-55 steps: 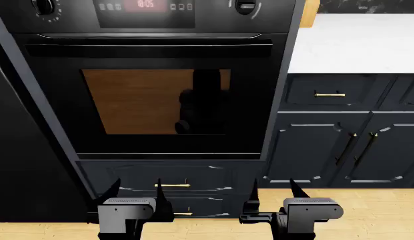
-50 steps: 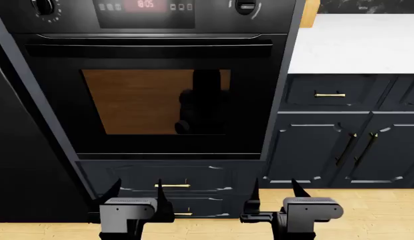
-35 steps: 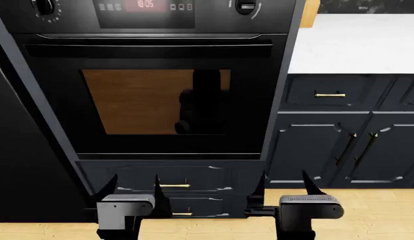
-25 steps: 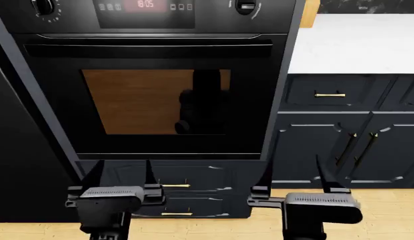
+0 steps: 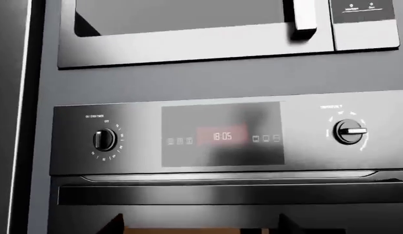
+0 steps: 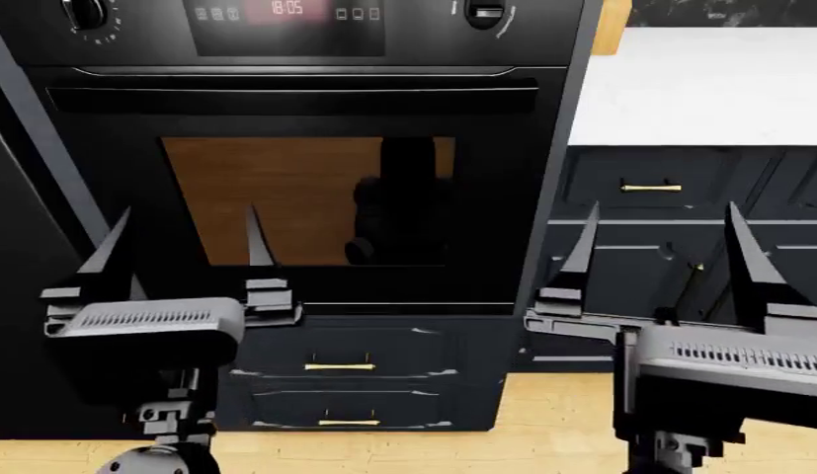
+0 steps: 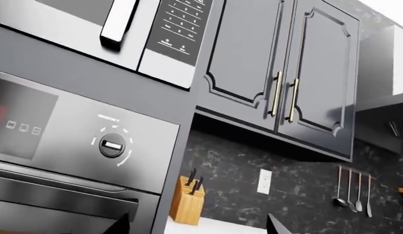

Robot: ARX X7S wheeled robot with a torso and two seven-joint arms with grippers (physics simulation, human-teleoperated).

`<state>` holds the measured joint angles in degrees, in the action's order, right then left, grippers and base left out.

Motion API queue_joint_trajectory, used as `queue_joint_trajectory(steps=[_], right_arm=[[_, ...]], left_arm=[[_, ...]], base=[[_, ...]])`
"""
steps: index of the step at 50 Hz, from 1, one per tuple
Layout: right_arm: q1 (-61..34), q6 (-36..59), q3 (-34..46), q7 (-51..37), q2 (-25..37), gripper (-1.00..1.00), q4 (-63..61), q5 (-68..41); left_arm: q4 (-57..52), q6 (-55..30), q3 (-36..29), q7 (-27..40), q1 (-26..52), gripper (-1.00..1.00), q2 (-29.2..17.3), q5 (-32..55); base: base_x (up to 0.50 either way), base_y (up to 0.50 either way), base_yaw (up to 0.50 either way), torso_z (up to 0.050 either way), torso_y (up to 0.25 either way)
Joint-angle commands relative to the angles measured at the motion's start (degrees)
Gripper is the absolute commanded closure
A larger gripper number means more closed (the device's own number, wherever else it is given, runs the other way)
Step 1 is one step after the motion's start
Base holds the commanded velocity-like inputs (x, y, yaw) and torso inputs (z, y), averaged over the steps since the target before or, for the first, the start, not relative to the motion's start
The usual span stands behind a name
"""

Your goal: Preheat the oven by turning the temperature knob.

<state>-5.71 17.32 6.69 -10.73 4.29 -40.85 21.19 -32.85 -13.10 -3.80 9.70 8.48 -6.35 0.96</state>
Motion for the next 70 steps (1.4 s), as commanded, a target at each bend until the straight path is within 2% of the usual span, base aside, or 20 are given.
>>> queue_joint_trajectory(steps=[1, 14, 27, 60, 70], right_arm=[[-5.4, 6.8, 0.5, 2.5, 0.6, -1.0, -6.2, 0.4], [-10.3, 12.2, 2.2, 4.5, 1.2, -1.0, -11.5, 1.6], [-8.5, 11.6, 3.5, 3.5, 2.5, -1.0, -12.8, 1.8], [-8.3, 11.8, 3.6, 2.8, 4.1, -1.0, -13.1, -0.7], [-8.1, 11.5, 4.1, 2.3, 4.5, -1.0, -12.9, -0.8]], left_arm=[[-5.5, -4.8, 0.4, 0.7, 4.4, -1.0, -1.0, 1.5], [-5.7, -7.5, 1.4, 1.8, 10.6, -1.0, -1.1, 3.9], [-9.2, -8.1, 2.6, 2.7, 9.2, -1.0, -2.5, 5.1], [-9.0, -8.1, 2.7, 4.1, 9.5, -1.0, -4.0, 7.1], [-9.4, -4.1, 3.2, 2.7, 8.2, -1.0, -4.7, 9.1]], base=[[0.0, 0.0, 0.0, 0.0, 0.0], [0.0, 0.0, 0.0, 0.0, 0.0], [0.0, 0.0, 0.0, 0.0, 0.0], [0.0, 0.0, 0.0, 0.0, 0.0], [0.0, 0.0, 0.0, 0.011, 0.0]])
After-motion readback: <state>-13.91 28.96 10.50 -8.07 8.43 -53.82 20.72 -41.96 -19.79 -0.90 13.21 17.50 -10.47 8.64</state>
